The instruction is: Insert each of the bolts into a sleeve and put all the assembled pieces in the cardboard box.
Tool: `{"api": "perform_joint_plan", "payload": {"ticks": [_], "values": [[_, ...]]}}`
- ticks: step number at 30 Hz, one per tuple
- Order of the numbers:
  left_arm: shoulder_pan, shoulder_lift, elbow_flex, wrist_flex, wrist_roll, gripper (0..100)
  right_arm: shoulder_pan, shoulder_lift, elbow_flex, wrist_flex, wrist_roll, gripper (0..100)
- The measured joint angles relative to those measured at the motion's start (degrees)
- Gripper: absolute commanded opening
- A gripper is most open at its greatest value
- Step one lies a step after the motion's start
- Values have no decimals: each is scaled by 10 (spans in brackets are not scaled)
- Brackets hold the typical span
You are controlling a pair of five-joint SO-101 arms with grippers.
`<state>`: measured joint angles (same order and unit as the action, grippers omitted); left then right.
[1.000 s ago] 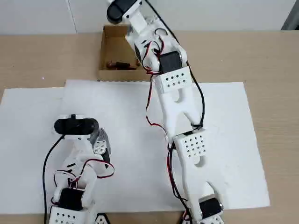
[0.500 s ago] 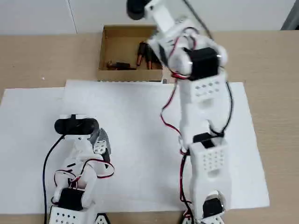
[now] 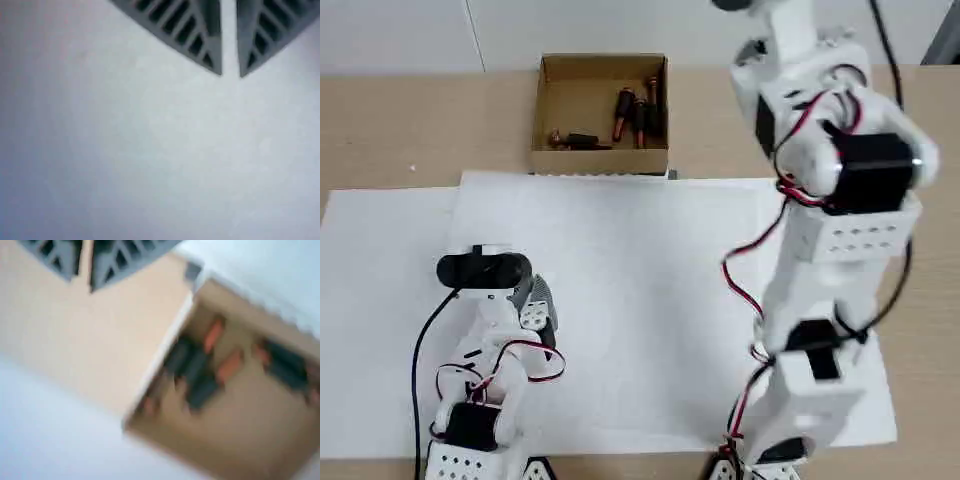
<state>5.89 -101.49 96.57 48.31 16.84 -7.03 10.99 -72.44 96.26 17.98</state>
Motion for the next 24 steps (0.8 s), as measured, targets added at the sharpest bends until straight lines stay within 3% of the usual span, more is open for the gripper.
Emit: {"api": "perform_joint_plan", "payload": {"ticks": [14,24], "values": [[0,0,0,0,0,6,94,-461,662,-19,-84,2],[0,0,0,0,0,6,129,-726,1176,-228,-118,2]]}}
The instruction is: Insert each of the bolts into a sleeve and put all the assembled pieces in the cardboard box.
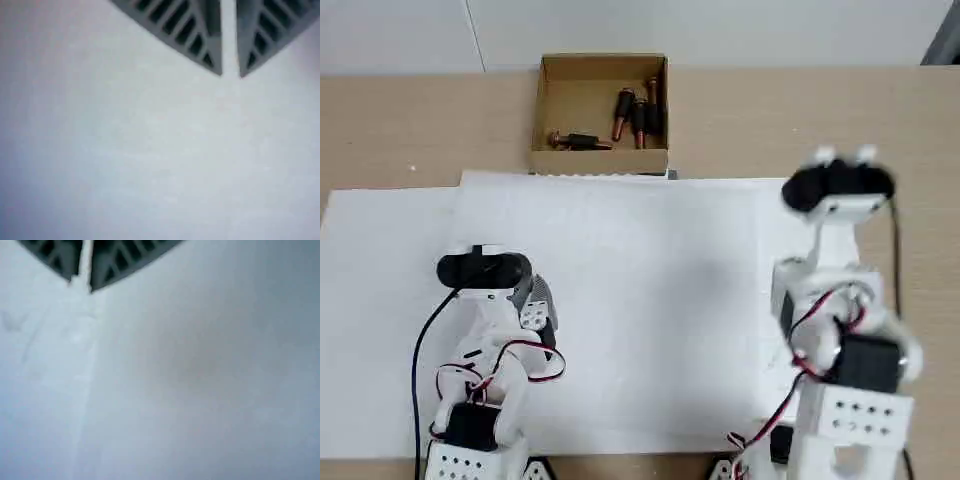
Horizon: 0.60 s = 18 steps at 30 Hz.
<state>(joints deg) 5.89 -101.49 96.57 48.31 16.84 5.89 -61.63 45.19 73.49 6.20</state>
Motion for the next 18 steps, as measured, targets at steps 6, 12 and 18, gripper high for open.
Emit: {"api": "perform_joint_plan", "payload": {"ticks": [6,12,18], "values": [[0,0,0,0,0,6,1,-129,234,-99,0,2],[0,0,0,0,0,6,-2,-240,370,-136,0,2],[0,0,0,0,0,6,-45,-366,469,-138,0,2]]}}
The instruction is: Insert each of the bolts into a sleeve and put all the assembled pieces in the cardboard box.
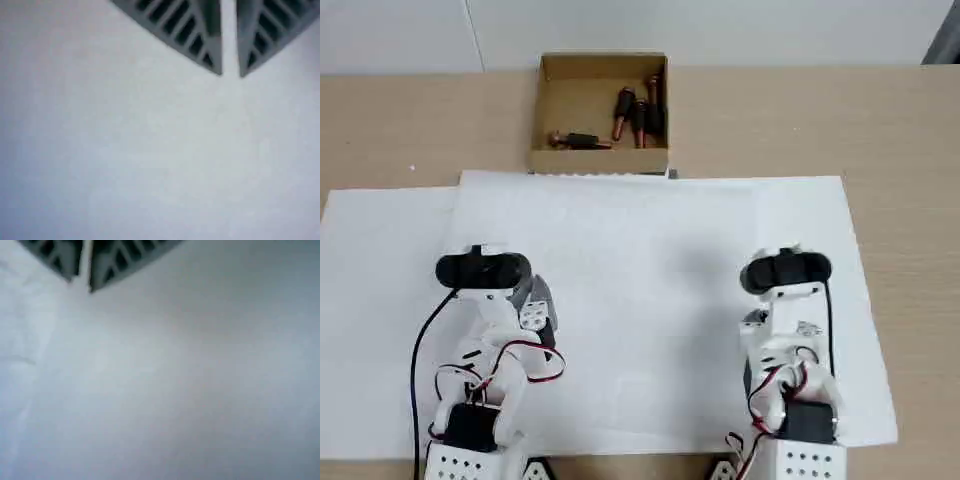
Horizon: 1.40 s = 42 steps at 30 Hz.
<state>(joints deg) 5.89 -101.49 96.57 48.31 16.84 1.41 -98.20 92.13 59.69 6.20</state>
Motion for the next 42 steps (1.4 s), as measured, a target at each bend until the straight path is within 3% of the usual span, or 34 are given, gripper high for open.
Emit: {"api": "perform_joint_plan", "payload": {"ticks": [42], "values": [[0,0,0,0,0,6,-7,-47,29,-2,0,3]]}}
